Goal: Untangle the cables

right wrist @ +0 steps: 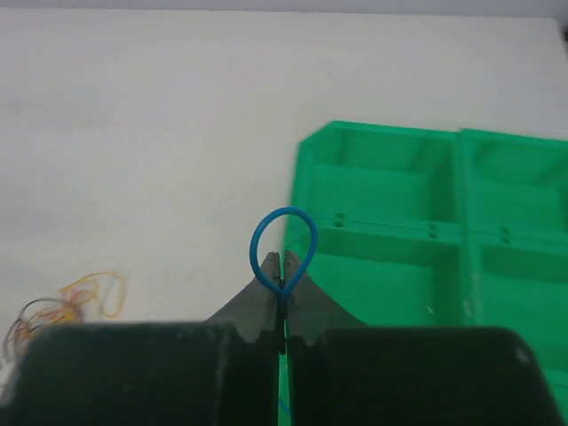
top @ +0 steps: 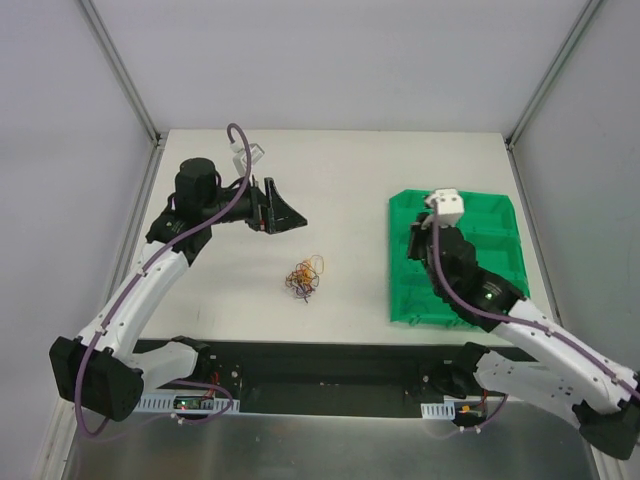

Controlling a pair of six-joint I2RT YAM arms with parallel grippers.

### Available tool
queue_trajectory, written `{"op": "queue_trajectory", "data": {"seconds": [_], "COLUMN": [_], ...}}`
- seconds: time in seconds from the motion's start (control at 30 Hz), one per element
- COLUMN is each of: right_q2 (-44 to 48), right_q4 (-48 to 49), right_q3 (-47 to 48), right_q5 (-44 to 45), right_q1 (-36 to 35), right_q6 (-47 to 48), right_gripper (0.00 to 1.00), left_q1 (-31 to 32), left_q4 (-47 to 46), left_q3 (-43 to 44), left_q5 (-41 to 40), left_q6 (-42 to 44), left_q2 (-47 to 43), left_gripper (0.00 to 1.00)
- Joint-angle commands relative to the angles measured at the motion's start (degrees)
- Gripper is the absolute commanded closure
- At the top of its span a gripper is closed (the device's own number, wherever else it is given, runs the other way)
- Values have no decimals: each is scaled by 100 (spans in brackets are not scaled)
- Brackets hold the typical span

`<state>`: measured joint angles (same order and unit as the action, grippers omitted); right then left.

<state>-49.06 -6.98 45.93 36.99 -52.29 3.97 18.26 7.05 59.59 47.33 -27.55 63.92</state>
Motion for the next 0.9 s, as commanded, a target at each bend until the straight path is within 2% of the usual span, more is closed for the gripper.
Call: {"op": "queue_trajectory", "data": {"seconds": [0.0, 0.17, 0.33, 0.57, 0.67, 0.87], "right_q2": [729, 811, 705, 486, 301, -490], "right_q4": [-1726, -2070, -2430, -3501, -3819, -3644], "right_q3": [-83, -699, -1130, -1491, -1499, -1385], "right_q5": [608, 133, 326, 792, 600, -7], "right_q1": [886, 1476, 1564, 1608, 1669, 1854], "right_q6": [-922, -1889, -3066, -4683, -5019, -4801], "right_gripper": [100, 100, 100, 99, 99, 96], "left_q1": [-51, -51, -51, -51, -51, -42], "left_q4": [95, 86, 95, 95, 95, 95], "left_q3": [132, 132, 114, 132, 140, 140], "left_q5": [-22, 13, 39, 127, 127, 171], "left_q6": [189, 180, 171, 145, 145, 118], "left_q2": [94, 208, 323, 349, 340, 332], "left_gripper": [16, 16, 17, 17, 17, 17]}}
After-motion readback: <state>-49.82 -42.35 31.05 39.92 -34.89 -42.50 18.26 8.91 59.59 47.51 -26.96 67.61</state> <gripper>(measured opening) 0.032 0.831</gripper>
